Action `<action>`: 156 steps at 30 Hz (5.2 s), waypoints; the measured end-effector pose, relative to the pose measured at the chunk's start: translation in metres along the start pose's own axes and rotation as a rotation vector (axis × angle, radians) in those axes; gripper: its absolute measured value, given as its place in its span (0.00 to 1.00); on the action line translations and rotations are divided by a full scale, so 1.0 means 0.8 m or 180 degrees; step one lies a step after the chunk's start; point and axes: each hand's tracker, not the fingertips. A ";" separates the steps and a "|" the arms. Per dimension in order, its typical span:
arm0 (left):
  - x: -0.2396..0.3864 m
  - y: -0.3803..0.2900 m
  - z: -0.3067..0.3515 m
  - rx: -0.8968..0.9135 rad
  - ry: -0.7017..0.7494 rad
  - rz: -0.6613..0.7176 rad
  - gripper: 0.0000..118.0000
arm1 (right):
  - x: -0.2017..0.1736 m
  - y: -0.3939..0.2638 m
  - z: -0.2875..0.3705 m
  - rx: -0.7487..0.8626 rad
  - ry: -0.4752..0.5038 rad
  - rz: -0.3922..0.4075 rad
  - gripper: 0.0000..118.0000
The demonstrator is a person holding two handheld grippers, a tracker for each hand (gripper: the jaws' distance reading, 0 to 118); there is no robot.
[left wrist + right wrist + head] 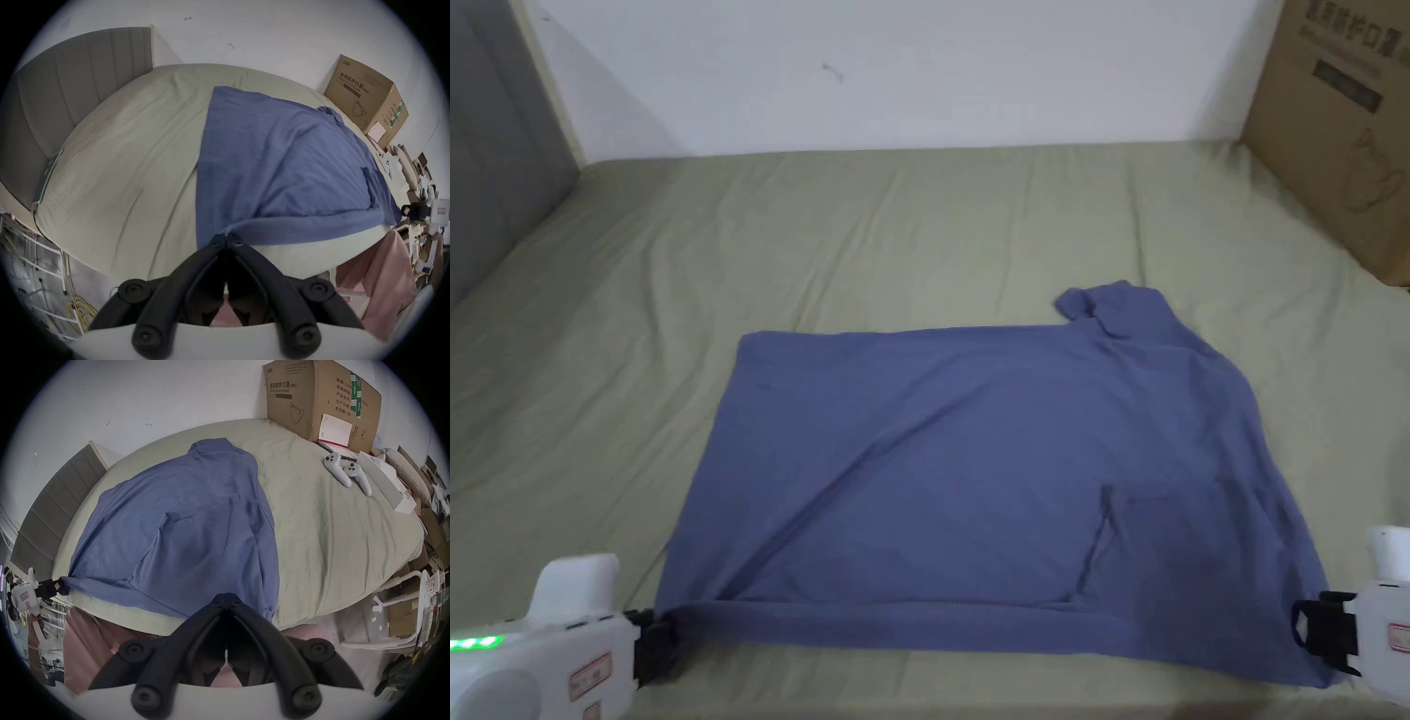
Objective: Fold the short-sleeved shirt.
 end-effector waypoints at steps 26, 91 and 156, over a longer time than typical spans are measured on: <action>-0.011 0.016 0.001 -0.0078 0.0111 0.0004 0.00 | 0.018 0.003 -0.020 -0.0263 -0.0194 0.0406 0.00; -0.020 0.122 -0.093 -0.0345 0.0128 0.0161 0.05 | 0.028 0.105 -0.136 -0.0353 -0.0052 -0.0084 0.11; 0.039 0.213 -0.126 -0.0407 0.0058 0.0097 0.00 | 0.014 0.381 -0.297 -0.0485 -0.0133 0.0510 0.02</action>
